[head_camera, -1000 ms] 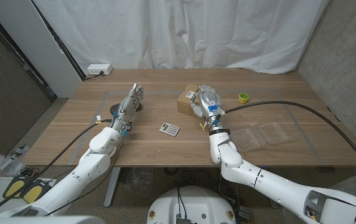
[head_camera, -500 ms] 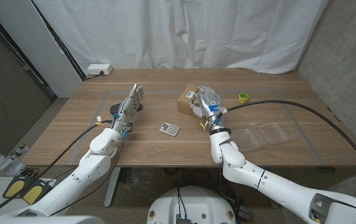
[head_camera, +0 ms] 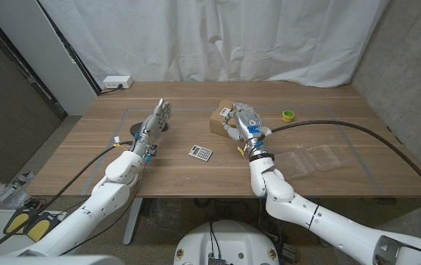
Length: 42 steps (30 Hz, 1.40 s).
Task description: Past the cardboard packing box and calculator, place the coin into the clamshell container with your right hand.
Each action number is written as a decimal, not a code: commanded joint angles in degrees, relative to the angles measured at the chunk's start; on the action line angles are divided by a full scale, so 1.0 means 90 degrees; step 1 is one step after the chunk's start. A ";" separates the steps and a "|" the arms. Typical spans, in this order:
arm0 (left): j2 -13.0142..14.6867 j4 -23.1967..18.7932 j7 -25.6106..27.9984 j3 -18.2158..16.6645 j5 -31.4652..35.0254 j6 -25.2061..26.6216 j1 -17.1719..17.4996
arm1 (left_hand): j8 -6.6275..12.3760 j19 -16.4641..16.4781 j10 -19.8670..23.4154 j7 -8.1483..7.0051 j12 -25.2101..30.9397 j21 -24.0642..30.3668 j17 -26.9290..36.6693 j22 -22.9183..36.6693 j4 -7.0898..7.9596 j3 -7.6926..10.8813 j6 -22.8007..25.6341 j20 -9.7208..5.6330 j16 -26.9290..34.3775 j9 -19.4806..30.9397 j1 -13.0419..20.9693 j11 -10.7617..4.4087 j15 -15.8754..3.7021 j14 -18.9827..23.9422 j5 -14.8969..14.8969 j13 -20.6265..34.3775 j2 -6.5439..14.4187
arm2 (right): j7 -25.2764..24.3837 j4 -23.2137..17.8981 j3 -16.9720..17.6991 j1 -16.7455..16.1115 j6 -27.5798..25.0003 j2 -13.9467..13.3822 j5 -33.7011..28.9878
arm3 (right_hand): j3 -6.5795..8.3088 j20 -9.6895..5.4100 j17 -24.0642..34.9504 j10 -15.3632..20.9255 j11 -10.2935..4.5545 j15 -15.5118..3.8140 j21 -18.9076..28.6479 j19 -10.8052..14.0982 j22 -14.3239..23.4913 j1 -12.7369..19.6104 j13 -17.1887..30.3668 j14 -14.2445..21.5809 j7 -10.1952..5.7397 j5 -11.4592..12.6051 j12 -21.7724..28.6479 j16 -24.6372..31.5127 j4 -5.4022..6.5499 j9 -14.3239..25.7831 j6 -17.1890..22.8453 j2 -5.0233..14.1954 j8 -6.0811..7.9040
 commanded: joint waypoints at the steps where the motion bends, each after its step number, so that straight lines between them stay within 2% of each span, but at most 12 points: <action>1: 0.0188 -0.0408 0.0246 -0.0081 0.0055 0.0205 0.0202 | -0.0004 -0.0068 -0.0009 0.0026 -0.0014 0.0010 0.0024 0.0031 0.0014 -0.0045 0.0007 -0.0047 -0.0008 0.0034 0.0068 0.0022 0.0010 -0.0022 0.0001 0.0035 0.0027 | 0.0346 -0.0698 0.0373 -0.0296 0.0255 -0.0273 0.0238 | -0.0015 -0.0006 0.0030 0.0012 -0.0019 -0.0066 -0.0008 0.0006 0.0020 0.0026 0.0023 -0.0052 -0.0145 -0.0003 -0.0027 -0.0022 0.0017 -0.0010 0.0170 -0.0044 -0.0032; 6: 0.0260 -0.0580 0.0340 -0.0115 0.0102 0.0232 0.0313 | -0.0004 -0.0069 -0.0008 0.0031 -0.0013 0.0010 0.0024 0.0031 0.0013 -0.0050 0.0006 -0.0045 -0.0009 0.0034 0.0072 0.0024 0.0005 -0.0027 -0.0001 0.0035 0.0031 | 0.0546 -0.1039 0.0537 -0.0441 0.0324 -0.0378 0.0333 | -0.0021 -0.0012 0.0031 0.0004 -0.0017 -0.0069 -0.0016 -0.0005 0.0020 0.0018 0.0023 -0.0069 -0.0149 -0.0004 -0.0037 -0.0028 0.0025 -0.0032 0.0171 -0.0045 -0.0044; 9: 0.0282 -0.0651 0.0376 -0.0148 0.0088 0.0232 0.0378 | -0.0005 -0.0070 -0.0011 0.0034 -0.0014 0.0010 0.0024 0.0031 0.0013 -0.0052 0.0006 -0.0043 -0.0007 0.0034 0.0075 0.0028 0.0005 -0.0024 -0.0001 0.0035 0.0033 | 0.0842 -0.1422 0.0637 -0.0591 0.0150 -0.0449 0.0351 | -0.0025 -0.0019 0.0033 -0.0017 -0.0006 -0.0059 -0.0025 -0.0019 0.0020 0.0011 0.0022 -0.0085 -0.0153 -0.0005 -0.0052 -0.0033 0.0032 -0.0055 0.0170 -0.0043 -0.0058; 13: 0.0313 -0.0718 0.0428 -0.0159 0.0144 0.0216 0.0445 | -0.0005 -0.0069 -0.0011 0.0034 -0.0014 0.0011 0.0024 0.0031 0.0012 -0.0055 0.0006 -0.0047 -0.0007 0.0034 0.0080 0.0035 0.0007 -0.0025 -0.0003 0.0035 0.0038 | 0.0852 -0.1548 0.0722 -0.0688 0.0154 -0.0451 0.0325 | -0.0034 -0.0018 0.0034 -0.0076 0.0060 -0.0033 -0.0064 -0.0098 0.0018 0.0005 0.0022 -0.0171 -0.0157 -0.0006 -0.0091 -0.0062 0.0043 -0.0103 0.0159 -0.0041 -0.0088; 17: 0.0265 -0.0658 0.0398 -0.0152 0.0099 0.0202 0.0432 | -0.0004 -0.0069 -0.0015 0.0033 -0.0015 0.0011 0.0024 0.0031 0.0012 -0.0058 0.0008 -0.0049 -0.0008 0.0034 0.0084 0.0020 0.0010 -0.0027 -0.0004 0.0035 0.0043 | 0.0906 -0.1683 0.0858 -0.0798 0.0257 -0.0493 0.0464 | -0.0037 -0.0019 0.0034 -0.0091 0.0057 -0.0025 -0.0075 -0.0117 0.0017 0.0004 0.0022 -0.0202 -0.0157 -0.0005 -0.0105 -0.0070 0.0047 -0.0126 0.0162 -0.0038 -0.0099; 32: 0.0129 -0.0445 0.0222 0.0014 0.0110 0.0194 0.0250 | -0.0004 -0.0069 -0.0019 0.0034 -0.0016 0.0012 0.0023 0.0031 0.0009 -0.0068 0.0010 -0.0055 -0.0006 0.0034 0.0099 0.0034 0.0009 -0.0024 -0.0009 0.0035 0.0057 | 0.1200 -0.2210 0.1491 -0.1234 0.0947 -0.1009 0.1144 | -0.0057 -0.0107 0.0030 -0.0176 0.0108 -0.0072 -0.0131 -0.0221 0.0012 -0.0005 0.0019 -0.0371 -0.0160 -0.0002 -0.0173 -0.0108 0.0068 -0.0223 0.0190 -0.0028 -0.0138; 38: 0.0063 -0.0370 0.0169 0.0038 0.0056 0.0154 0.0233 | -0.0004 -0.0068 -0.0023 0.0036 -0.0017 0.0013 0.0023 0.0031 0.0008 -0.0072 0.0009 -0.0056 -0.0007 0.0034 0.0106 0.0043 0.0017 -0.0028 -0.0012 0.0035 0.0063 | 0.1119 -0.2254 0.1696 -0.1377 0.1340 -0.1215 0.1273 | -0.0068 -0.0132 0.0028 -0.0214 0.0090 -0.0094 -0.0139 -0.0234 0.0010 -0.0013 0.0017 -0.0435 -0.0163 0.0001 -0.0201 -0.0117 0.0079 -0.0256 0.0182 -0.0024 -0.0157; 42: 0.0055 -0.0371 0.0121 0.0042 0.0003 0.0168 0.0226 | -0.0003 -0.0070 -0.0016 0.0037 -0.0014 0.0013 0.0023 0.0031 0.0008 -0.0075 0.0014 -0.0055 -0.0005 0.0034 0.0111 0.0029 0.0018 -0.0024 -0.0014 0.0035 0.0068 | 0.1267 -0.2309 0.1937 -0.1448 0.1629 -0.1336 0.1654 | -0.0074 -0.0173 0.0026 -0.0230 0.0095 -0.0132 -0.0139 -0.0229 0.0009 -0.0018 0.0017 -0.0454 -0.0162 0.0003 -0.0215 -0.0113 0.0086 -0.0276 0.0190 -0.0017 -0.0164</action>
